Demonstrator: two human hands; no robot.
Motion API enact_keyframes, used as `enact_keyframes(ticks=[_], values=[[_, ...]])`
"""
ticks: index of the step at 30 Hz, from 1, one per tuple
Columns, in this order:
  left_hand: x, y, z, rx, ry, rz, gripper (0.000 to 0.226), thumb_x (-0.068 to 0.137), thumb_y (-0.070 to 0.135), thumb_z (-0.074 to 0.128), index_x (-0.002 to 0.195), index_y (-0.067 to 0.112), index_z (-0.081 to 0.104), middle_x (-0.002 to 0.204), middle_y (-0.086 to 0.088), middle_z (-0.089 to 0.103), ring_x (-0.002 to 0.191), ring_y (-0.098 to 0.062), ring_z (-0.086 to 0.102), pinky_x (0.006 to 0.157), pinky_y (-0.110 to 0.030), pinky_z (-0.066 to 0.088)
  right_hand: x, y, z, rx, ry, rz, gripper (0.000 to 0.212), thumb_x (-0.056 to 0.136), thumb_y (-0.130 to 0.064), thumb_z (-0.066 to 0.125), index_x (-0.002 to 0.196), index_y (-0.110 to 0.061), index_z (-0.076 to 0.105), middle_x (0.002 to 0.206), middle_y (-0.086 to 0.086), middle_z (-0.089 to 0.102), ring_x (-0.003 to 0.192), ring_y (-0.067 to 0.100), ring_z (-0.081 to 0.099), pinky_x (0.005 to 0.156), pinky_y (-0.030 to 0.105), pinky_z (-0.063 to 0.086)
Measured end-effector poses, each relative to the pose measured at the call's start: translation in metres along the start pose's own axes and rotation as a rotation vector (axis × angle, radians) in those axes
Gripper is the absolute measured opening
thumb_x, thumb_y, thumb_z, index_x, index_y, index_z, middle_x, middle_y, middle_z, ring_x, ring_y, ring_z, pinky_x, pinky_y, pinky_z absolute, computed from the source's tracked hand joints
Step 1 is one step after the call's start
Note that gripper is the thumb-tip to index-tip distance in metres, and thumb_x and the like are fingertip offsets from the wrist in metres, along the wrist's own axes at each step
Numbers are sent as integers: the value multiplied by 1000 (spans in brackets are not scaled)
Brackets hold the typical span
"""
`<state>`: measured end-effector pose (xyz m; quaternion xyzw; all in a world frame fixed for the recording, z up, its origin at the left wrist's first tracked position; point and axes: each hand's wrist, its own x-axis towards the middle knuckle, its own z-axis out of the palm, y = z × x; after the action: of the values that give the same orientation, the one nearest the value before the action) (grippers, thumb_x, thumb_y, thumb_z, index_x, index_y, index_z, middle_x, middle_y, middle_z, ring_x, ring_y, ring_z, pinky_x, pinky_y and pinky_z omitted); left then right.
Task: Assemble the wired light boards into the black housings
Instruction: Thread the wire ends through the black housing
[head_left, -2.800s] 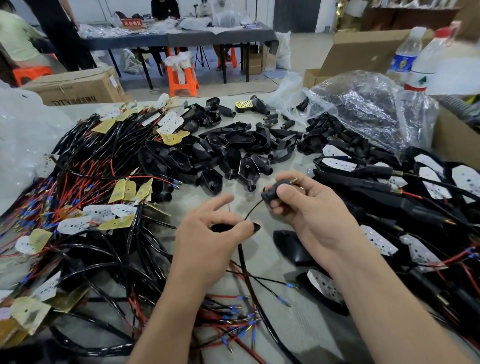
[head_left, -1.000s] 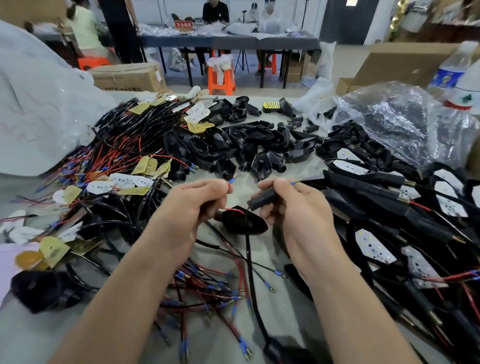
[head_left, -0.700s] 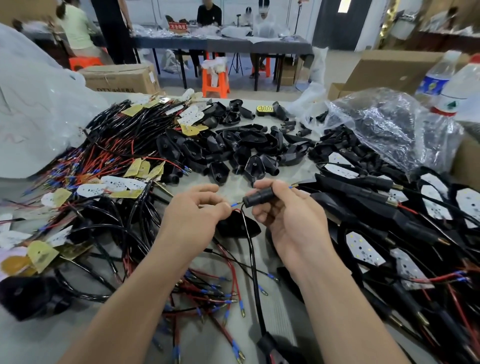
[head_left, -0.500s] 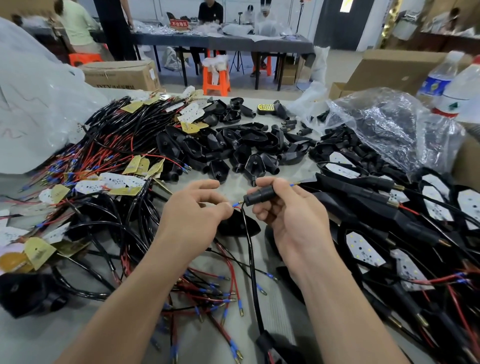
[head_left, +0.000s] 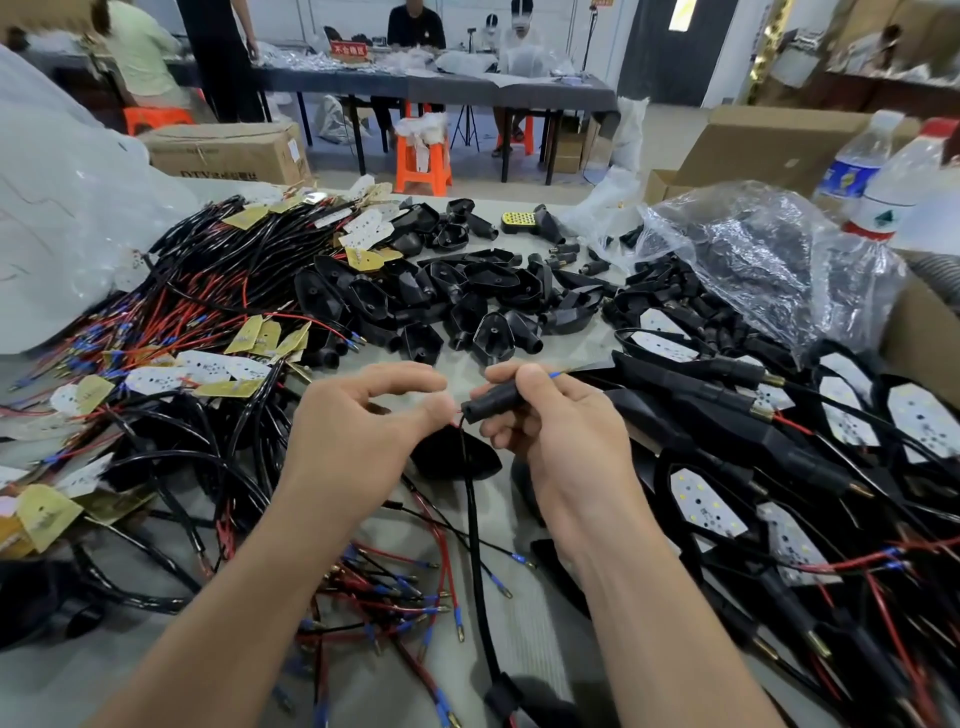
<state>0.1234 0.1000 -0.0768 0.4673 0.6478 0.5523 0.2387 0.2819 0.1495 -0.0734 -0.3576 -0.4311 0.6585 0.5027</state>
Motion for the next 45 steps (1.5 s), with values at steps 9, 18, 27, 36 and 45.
enact_keyframes(ticks=[9, 18, 27, 36, 45], values=[[3, 0, -2, -81, -81, 2, 24, 81, 9, 84, 72, 31, 82, 96, 14, 79, 94, -13, 73, 95, -51, 56, 0, 1, 2, 62, -19, 60, 32, 108, -15, 44, 97, -3, 72, 85, 13, 75, 58, 16, 59, 58, 24, 50], [7, 0, -6, -244, -107, -47, 15, 78, 11, 83, 77, 26, 84, 108, 13, 78, 110, 0, 68, 98, -30, 47, 3, -2, -3, 138, 3, 48, 30, 107, -15, 46, 99, -2, 72, 89, 17, 76, 56, 16, 63, 56, 22, 53], [2, 2, -1, 48, -82, 106, 26, 84, 15, 83, 75, 39, 80, 102, 25, 75, 96, 0, 70, 91, -36, 53, 2, 3, 6, 75, 86, 1, 29, 107, -13, 46, 97, -3, 72, 90, 17, 76, 53, 15, 55, 52, 22, 47], [2, 1, 6, -110, -50, -37, 15, 83, 22, 82, 77, 36, 82, 77, 3, 78, 68, -4, 68, 67, -17, 52, -3, -1, 12, 102, 96, -13, 30, 108, -15, 46, 95, -4, 71, 87, 15, 75, 55, 15, 58, 55, 23, 49], [-9, 11, 10, 215, -32, 91, 33, 77, 24, 86, 65, 53, 75, 55, 18, 68, 50, 5, 61, 50, -7, 42, -3, 4, 15, 34, 176, -47, 25, 100, -12, 60, 79, -11, 74, 78, 14, 71, 49, 12, 47, 49, 19, 41]])
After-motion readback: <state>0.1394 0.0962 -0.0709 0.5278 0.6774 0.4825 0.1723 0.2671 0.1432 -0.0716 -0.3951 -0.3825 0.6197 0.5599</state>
